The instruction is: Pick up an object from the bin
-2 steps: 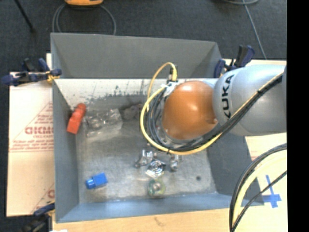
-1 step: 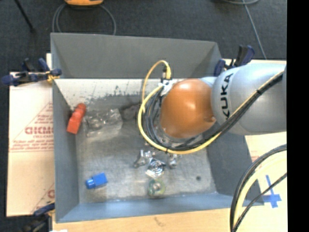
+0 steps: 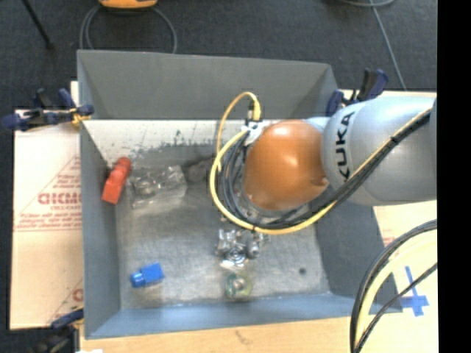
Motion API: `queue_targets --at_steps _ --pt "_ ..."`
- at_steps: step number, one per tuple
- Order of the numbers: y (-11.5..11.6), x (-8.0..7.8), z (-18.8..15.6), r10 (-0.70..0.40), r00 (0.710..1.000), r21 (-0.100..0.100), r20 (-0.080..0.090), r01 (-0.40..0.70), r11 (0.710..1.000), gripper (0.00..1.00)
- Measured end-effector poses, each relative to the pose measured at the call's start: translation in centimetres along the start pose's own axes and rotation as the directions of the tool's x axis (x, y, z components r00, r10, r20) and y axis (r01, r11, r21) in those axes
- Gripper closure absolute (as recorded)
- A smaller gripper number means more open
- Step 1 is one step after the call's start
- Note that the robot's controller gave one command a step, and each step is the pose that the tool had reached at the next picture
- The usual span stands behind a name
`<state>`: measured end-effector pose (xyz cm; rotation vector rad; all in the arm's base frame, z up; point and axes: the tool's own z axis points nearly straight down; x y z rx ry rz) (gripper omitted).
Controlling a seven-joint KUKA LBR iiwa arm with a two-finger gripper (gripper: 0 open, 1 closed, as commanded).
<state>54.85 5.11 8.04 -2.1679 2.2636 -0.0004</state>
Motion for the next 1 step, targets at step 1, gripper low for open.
queue_targets --at_steps 1 --pt "-0.20 0.50 -13.53 -0.092 0.996 0.003 -0.004 0.092 0.996 1.00"
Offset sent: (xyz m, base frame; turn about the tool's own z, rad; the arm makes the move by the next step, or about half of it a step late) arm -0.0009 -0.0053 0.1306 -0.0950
